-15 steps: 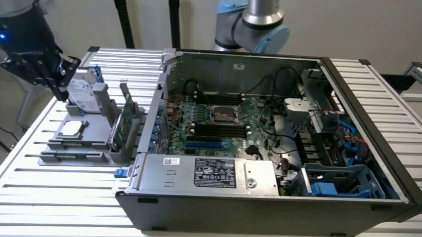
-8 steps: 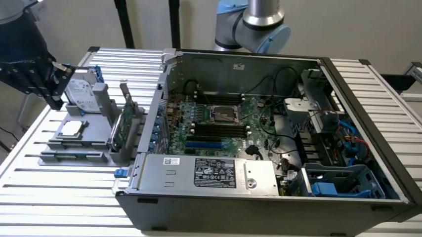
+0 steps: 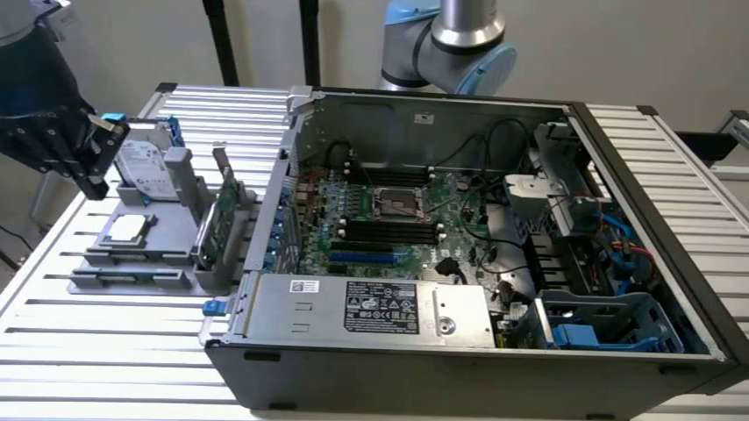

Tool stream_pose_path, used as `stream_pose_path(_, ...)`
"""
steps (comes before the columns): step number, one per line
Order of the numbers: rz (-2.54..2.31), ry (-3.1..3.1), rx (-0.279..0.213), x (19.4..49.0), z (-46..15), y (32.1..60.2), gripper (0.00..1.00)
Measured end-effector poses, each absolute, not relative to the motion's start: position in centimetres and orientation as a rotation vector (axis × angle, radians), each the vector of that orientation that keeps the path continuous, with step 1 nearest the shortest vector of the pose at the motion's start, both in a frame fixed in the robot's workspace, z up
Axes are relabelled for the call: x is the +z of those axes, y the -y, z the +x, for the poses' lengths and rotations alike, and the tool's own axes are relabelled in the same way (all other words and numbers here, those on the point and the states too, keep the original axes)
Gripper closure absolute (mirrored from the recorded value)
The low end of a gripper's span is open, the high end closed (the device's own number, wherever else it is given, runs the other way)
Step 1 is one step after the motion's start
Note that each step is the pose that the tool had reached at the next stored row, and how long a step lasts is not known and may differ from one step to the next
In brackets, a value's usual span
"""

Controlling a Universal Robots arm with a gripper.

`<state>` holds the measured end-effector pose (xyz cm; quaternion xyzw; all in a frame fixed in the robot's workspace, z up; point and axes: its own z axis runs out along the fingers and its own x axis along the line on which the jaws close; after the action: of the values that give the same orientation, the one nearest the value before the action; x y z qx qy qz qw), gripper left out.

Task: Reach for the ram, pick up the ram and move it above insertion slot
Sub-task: 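Reach for the ram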

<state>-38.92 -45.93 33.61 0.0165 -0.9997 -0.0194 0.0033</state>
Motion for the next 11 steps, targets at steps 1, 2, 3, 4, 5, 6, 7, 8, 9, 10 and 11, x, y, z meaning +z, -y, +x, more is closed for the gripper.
stream_pose_path(1, 0.066, 3.134, -0.061, 33.61, -38.95, 45.94, 0.89)
stream_pose_path(2, 0.083, 3.133, -0.061, 33.61, -38.99, 45.94, 0.89)
stream_pose_path(3, 0.104, 3.132, -0.061, 33.60, -39.03, 45.94, 0.89)
stream_pose_path(4, 0.126, 3.131, -0.061, 33.60, -39.06, 45.94, 0.89)
stream_pose_path(5, 0.151, 3.130, -0.060, 33.60, -39.10, 45.94, 0.89)
stream_pose_path(6, 0.174, 3.128, -0.060, 33.61, -39.14, 45.94, 0.89)
stream_pose_path(7, 0.199, 3.126, -0.060, 33.61, -39.16, 45.94, 0.89)
stream_pose_path(8, 0.229, 3.124, -0.060, 33.61, -39.19, 45.94, 0.89)
stream_pose_path(9, 0.256, 3.122, -0.060, 33.60, -39.20, 45.95, 0.89)
stream_pose_path(10, 0.283, 3.119, -0.060, 33.61, -39.22, 45.94, 0.89)
stream_pose_path(11, 0.312, 3.116, -0.060, 33.61, -39.23, 45.94, 0.89)
